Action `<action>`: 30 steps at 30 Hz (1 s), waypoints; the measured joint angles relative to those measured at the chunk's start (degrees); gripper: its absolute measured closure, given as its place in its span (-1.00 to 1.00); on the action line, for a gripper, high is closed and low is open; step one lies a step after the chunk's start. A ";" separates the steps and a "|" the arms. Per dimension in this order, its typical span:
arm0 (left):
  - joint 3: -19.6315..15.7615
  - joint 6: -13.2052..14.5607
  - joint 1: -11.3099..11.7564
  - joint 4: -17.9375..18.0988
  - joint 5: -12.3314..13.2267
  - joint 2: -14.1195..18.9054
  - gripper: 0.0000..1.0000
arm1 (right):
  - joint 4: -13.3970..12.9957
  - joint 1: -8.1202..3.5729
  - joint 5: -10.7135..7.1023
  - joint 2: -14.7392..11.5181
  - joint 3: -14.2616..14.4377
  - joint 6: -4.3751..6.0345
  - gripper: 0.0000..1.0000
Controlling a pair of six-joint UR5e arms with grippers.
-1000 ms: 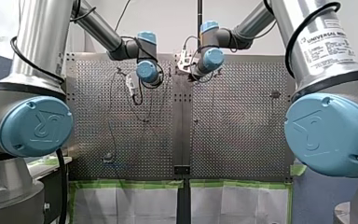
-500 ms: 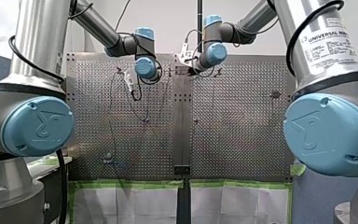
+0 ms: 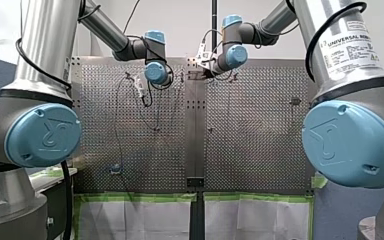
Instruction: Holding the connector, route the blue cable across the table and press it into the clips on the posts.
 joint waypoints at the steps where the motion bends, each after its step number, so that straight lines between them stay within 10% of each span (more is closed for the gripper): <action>1: 0.04 -0.05 0.12 0.09 0.29 -0.03 1.00 | 0.05 0.00 -0.02 0.00 -0.06 0.01 1.00; 17: 2.35 -1.05 2.20 1.68 5.62 -2.39 1.00 | 0.05 -0.20 -0.22 0.12 -0.96 0.41 1.00; 30: 7.20 -1.57 3.10 2.80 6.73 -8.40 1.00 | -0.31 -3.17 -1.67 1.48 -1.46 0.45 1.00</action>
